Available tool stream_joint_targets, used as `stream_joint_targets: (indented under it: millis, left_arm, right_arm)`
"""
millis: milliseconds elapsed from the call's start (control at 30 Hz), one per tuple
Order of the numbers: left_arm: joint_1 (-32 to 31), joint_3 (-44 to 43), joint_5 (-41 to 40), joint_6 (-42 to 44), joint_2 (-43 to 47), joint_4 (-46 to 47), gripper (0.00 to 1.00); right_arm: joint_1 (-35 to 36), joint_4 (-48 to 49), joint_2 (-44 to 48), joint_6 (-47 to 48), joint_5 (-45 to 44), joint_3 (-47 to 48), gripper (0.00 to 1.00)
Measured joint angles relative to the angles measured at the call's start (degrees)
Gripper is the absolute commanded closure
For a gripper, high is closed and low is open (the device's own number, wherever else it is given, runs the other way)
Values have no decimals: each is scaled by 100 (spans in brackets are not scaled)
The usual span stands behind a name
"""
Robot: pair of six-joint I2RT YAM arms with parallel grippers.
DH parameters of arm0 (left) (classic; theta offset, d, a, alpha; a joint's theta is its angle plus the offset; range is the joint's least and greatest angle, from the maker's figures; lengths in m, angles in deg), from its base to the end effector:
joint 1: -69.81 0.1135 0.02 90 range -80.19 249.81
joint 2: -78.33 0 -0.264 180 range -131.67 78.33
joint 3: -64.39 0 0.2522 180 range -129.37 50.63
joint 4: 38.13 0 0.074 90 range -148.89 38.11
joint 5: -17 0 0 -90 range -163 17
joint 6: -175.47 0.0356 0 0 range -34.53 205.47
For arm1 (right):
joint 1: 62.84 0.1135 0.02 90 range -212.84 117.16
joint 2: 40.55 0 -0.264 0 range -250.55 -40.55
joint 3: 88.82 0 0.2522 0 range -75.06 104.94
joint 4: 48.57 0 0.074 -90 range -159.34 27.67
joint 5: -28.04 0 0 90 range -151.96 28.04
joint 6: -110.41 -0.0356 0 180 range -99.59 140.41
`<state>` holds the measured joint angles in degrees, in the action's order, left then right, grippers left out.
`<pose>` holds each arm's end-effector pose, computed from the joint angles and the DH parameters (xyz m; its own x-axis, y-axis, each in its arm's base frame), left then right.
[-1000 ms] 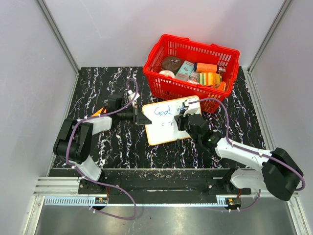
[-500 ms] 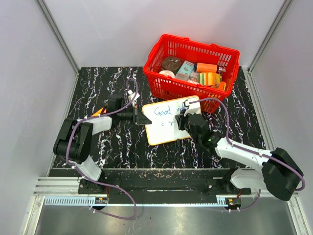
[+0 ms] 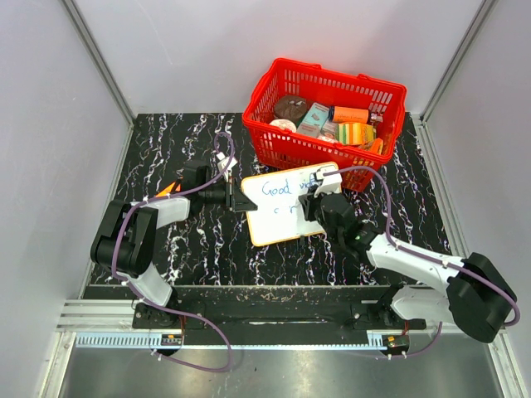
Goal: Write a sentence on the whiteboard
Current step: Write on the whiteboard at the whiteboard stand.
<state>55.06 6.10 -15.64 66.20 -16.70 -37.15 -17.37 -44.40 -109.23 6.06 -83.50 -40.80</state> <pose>0.3027 -0.1107 0.1712 -0.7969 0.0257 -0.6036 0.5669 0.3772 -0.7323 0.1935 0.1781 0.2400 -0.2960 0.0278 -0.9548 -0.3539 0.9252 0.1367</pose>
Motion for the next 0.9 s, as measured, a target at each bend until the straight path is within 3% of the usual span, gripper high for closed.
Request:
stream_joint_targets:
  millis: [900]
  left_arm:
    - [0,0,2,0,0,0,100]
  right_arm:
    - [-44,-26,11,0,-98,92,100]
